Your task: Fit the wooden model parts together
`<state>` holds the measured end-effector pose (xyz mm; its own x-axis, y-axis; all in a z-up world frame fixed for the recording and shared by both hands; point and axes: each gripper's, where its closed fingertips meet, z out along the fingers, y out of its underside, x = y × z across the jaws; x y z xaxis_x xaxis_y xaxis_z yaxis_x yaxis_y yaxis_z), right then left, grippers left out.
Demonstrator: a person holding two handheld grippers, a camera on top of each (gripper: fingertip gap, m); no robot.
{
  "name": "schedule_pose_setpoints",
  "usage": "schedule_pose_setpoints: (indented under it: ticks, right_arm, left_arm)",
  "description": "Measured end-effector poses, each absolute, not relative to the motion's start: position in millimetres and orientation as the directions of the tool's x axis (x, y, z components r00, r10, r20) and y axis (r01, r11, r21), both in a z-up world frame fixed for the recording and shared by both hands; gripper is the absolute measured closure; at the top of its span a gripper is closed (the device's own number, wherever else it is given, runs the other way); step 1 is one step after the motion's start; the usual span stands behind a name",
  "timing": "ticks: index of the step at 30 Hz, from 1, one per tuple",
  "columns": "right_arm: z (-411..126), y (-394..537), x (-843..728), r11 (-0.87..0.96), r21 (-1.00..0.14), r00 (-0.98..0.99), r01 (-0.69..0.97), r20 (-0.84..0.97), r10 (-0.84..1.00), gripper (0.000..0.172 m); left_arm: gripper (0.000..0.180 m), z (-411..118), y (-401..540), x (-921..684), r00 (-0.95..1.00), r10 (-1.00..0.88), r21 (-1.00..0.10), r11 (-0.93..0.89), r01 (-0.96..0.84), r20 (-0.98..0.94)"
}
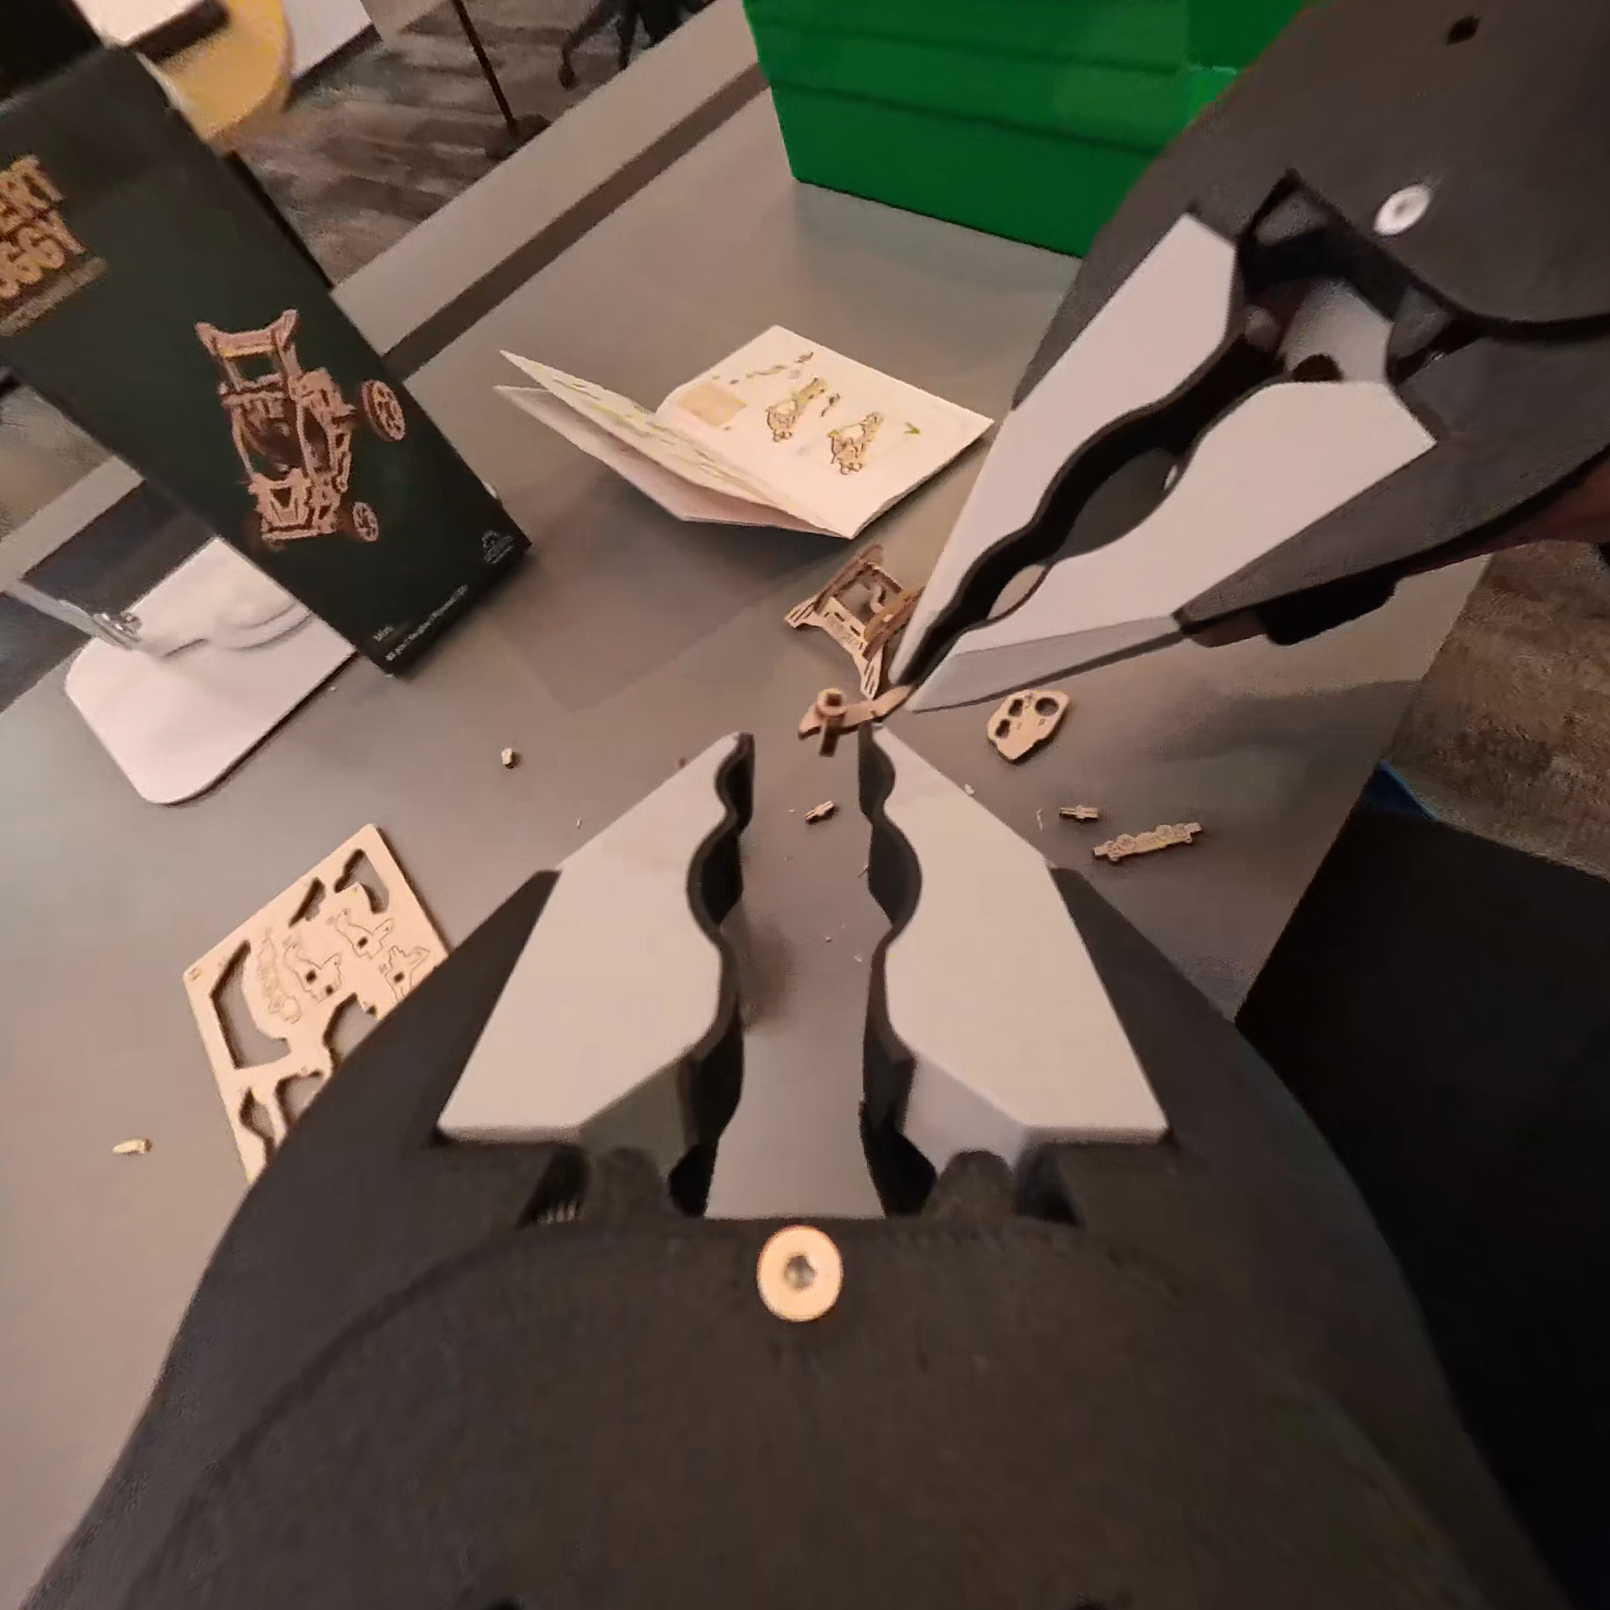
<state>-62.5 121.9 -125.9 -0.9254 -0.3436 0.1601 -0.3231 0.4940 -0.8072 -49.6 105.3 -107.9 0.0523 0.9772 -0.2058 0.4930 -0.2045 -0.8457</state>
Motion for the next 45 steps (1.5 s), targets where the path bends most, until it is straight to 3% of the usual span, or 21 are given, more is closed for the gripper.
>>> schedule_pose_setpoints:
  ticks: [8, 15, 19, 25, 29, 34, 45]
  right_arm:
    - [-117, 124, -61, 0.491, -0.792, -0.919, -0.362, 0.213, -0.333, 0.171]
    - [-106, 124, -58, 0.468, -0.839, -0.936, -0.278, 0.128, -0.328, 0.16]
    - [-82, 129, -53, 0.408, -0.903, -0.92, -0.134, -0.04, -0.391, 0.141]
    - [-40, 141, -64, 0.29, -0.941, -0.79, 0.176, -0.311, -0.529, 0.142]
    - [-29, 144, -63, 0.216, -0.946, -0.751, 0.241, -0.323, -0.576, 0.147]
    - [-29, 139, -51, 0.193, -0.94, -0.726, 0.281, -0.34, -0.598, 0.15]
    - [-16, 135, -45, 0.146, -0.865, -0.636, 0.481, -0.458, -0.621, 0.161]
  left_arm:
    - [0.178, -112, 110, -54, 0.076, 0.932, -0.781, -0.341, 0.523, -0.355]
    - [0.179, -100, 108, -57, 0.059, 0.937, -0.82, -0.331, 0.466, -0.345]
    - [0.179, -87, 109, -59, 0.07, 0.991, -0.923, -0.132, 0.362, -0.114]
    - [0.179, -57, 116, -58, 0.236, 0.957, -0.977, 0.131, 0.167, 0.168]
    - [0.179, -33, 124, -52, 0.412, 0.825, -0.919, 0.381, 0.1, 0.387]
    - [0.179, -20, 134, -47, 0.539, 0.662, -0.823, 0.558, 0.11, 0.521]
    - [0.179, -14, 144, -49, 0.613, 0.463, -0.667, 0.731, 0.145, 0.64]
